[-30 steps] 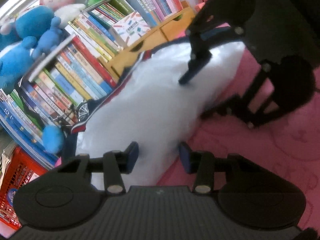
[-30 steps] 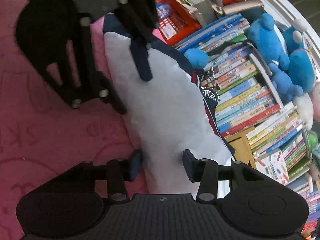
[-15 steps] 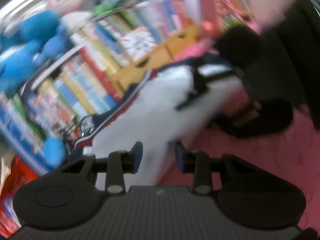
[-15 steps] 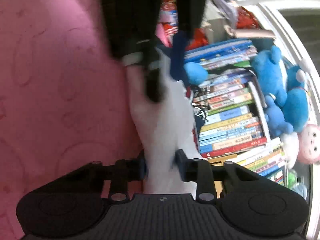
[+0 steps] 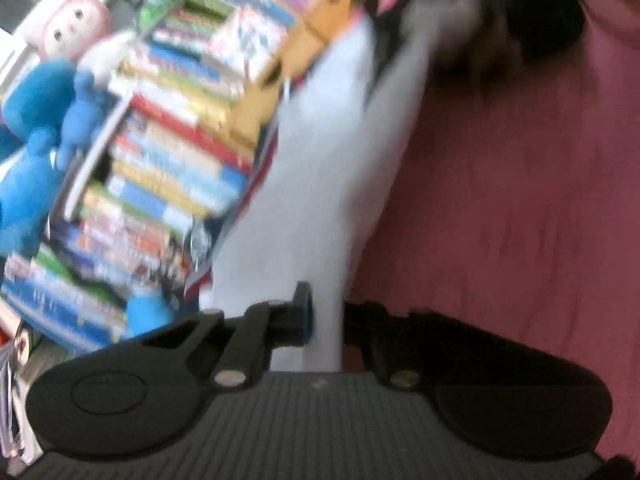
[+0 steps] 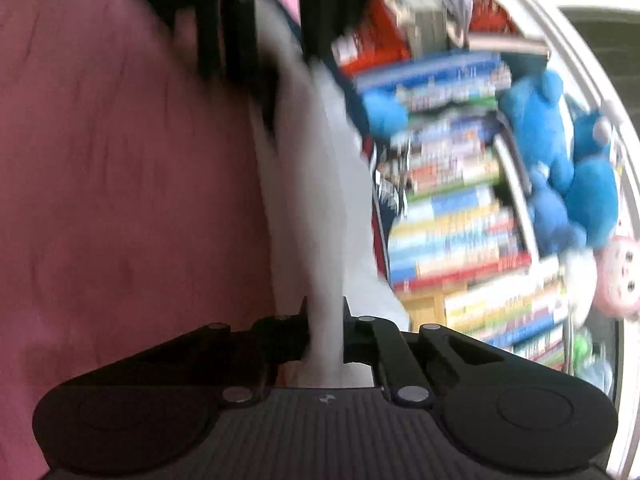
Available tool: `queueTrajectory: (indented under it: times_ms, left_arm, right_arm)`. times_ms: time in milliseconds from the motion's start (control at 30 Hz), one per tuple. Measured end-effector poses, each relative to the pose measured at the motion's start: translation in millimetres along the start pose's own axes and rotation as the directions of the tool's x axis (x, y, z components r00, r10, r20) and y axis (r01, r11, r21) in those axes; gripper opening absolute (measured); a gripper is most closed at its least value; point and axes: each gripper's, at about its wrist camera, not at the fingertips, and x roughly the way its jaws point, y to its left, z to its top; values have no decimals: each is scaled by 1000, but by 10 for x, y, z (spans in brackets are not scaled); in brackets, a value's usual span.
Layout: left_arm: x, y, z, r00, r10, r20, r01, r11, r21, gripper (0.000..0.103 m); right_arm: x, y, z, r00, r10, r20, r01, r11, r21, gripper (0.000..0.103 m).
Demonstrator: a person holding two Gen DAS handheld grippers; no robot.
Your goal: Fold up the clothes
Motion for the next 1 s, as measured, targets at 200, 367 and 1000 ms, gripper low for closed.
queueTrajectory:
  times_ms: [200, 367, 1000]
  left_arm:
    - [-45, 179, -355, 998, 8, -62, -13, 997, -81, 5]
    - [-43, 232, -336, 998, -21, -60, 13, 991, -130, 5]
    - [-32, 409, -403, 997, -81, -15, 71, 936, -343, 2]
  right_arm:
    - [-54, 35, -826, 986, -4, -165, 0, 1000, -24, 10]
    - [-162, -26, -1266, 977, -1, -213, 4, 1000, 17, 11]
    - [-783, -170, -26, 995, 75, 62, -88, 966, 244, 48]
